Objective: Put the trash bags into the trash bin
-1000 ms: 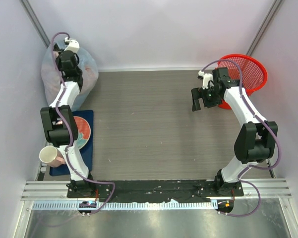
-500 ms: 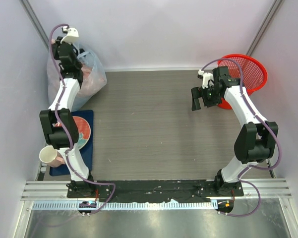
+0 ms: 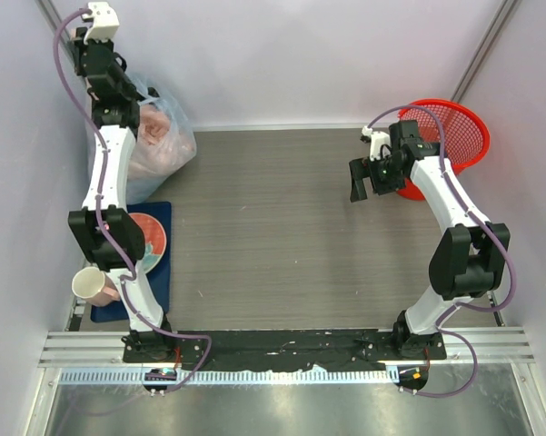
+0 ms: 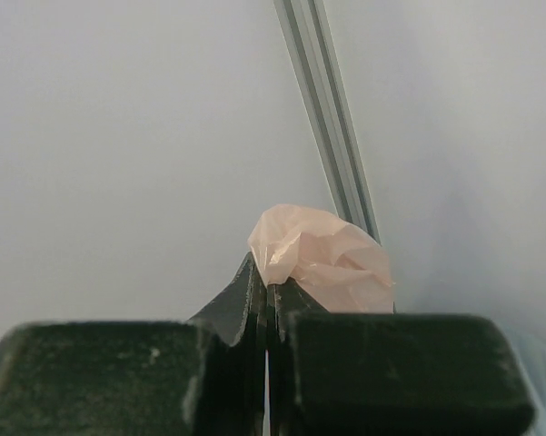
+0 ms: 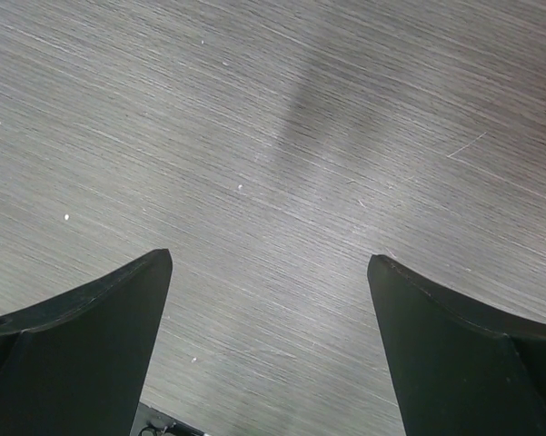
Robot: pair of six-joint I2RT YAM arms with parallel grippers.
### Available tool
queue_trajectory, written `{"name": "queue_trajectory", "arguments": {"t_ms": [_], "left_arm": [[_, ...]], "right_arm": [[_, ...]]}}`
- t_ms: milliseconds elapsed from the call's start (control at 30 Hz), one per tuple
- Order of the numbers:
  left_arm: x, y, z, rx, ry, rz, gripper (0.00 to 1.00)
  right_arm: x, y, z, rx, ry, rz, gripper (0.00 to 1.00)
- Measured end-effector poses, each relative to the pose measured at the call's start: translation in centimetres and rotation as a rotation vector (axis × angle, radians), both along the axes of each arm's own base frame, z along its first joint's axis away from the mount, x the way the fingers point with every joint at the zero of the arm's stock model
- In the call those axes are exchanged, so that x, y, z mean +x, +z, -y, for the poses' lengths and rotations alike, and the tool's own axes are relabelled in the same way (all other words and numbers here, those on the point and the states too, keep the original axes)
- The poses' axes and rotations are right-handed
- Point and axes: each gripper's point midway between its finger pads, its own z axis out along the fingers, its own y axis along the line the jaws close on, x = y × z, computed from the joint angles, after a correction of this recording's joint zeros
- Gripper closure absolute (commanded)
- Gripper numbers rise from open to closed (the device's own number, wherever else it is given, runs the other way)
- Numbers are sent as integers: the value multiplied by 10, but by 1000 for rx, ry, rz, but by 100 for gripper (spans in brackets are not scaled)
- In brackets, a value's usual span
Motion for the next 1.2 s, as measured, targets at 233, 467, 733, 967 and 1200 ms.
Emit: {"name": "queue_trajectory", "arguments": {"t_ms": [233,467,733,967,1200], "left_arm": [[-8,52,3,-15,-21,118,100],[-10,69,7,-14,-53,169,100],[-16,117,16,36,-107,306,100],[-41,160,23,122,-120,427,100],[-41,164,47,69,-296,450,100]], "right_arm": [[0,0,-3,7,7,1,4],[-1,1,-7,13,19,2,4],[-1,6,-8,18,22,14,4],[0,10,-10,25,26,25,4],[7,23,-15,51,37,65,3]]}}
